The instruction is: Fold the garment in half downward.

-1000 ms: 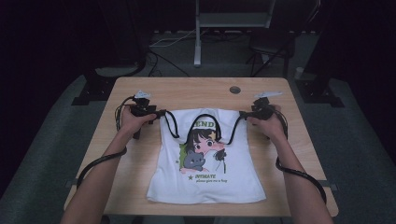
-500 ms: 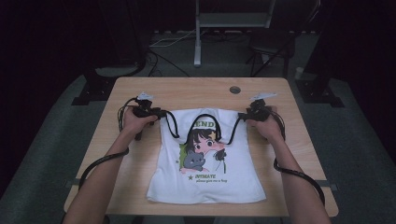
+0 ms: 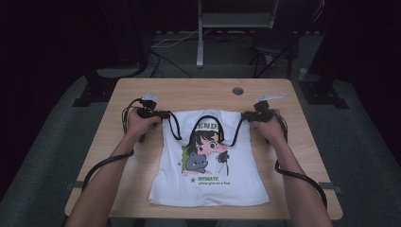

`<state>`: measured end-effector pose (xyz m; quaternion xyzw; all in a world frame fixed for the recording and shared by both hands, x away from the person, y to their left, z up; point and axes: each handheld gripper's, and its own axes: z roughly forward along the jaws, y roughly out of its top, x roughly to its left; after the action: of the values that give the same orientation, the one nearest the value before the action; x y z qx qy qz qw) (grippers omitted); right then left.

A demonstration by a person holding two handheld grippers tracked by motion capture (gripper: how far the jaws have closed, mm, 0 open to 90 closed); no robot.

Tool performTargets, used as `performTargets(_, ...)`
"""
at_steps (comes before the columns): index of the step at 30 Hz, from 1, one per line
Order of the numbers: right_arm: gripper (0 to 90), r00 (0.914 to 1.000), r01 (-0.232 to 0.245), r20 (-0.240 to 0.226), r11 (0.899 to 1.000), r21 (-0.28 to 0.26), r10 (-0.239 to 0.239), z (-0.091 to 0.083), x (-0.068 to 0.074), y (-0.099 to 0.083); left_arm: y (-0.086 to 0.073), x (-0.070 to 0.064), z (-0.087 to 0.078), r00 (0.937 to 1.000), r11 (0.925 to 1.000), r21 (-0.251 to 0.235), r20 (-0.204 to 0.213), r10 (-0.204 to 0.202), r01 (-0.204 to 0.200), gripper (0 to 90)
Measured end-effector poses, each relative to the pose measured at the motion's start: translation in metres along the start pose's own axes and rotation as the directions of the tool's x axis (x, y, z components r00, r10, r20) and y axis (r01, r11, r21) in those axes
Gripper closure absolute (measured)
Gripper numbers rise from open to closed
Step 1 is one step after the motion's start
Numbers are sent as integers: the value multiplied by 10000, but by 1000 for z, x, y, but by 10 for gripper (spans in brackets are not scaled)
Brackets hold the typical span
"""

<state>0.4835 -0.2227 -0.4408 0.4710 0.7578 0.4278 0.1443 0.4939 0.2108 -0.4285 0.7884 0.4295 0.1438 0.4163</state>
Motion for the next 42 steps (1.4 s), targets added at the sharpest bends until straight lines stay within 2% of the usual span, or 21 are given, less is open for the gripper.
performTargets(6,771,9985,-327,-455,9978,-583,301,-15,0,3,11,-7,-16,9998,9967,-810,182,11,3,816)
performTargets(11,773,9977,-201,-668,9958,-894,141,-28,6,9,16,-8,-28,9997,9921,-1250,240,-53,83,815)
performTargets(13,778,9970,-208,-759,9937,-1099,125,-34,7,11,18,-8,-34,9994,9878,-1546,318,-160,207,815)
performTargets(17,782,9957,-311,-910,9888,-1459,178,-44,6,15,23,-11,-42,9990,9819,-1885,434,-104,184,815)
performTargets(19,785,9952,-360,-956,9870,-1564,212,-49,6,16,23,-11,-43,9992,9825,-1861,396,-35,108,815)
performTargets(21,792,9950,-306,-986,9868,-1590,149,-52,6,16,22,-10,-44,9991,9817,-1894,401,-103,177,815)
performTargets(25,794,9948,-335,-1007,9840,-1749,159,-57,4,14,23,-12,-46,9987,9754,-2190,492,-154,258,815)
performTargets(28,795,9959,-332,-891,9858,-1645,186,-58,2,11,22,-11,-43,9990,9778,-2073,388,-223,298,814)
performTargets(33,793,9961,-533,-762,9924,-1106,450,-47,-5,-1,12,-5,-30,9992,9892,-1426,235,-315,345,810)
performTargets(37,794,9965,-551,-682,9943,-914,489,-40,-7,-7,9,-4,-25,9984,9893,-1374,355,-444,489,810)
performTargets(42,798,9963,-377,-806,9953,-893,305,-42,-6,-5,12,-7,-30,9984,9883,-1492,506,-233,306,810)
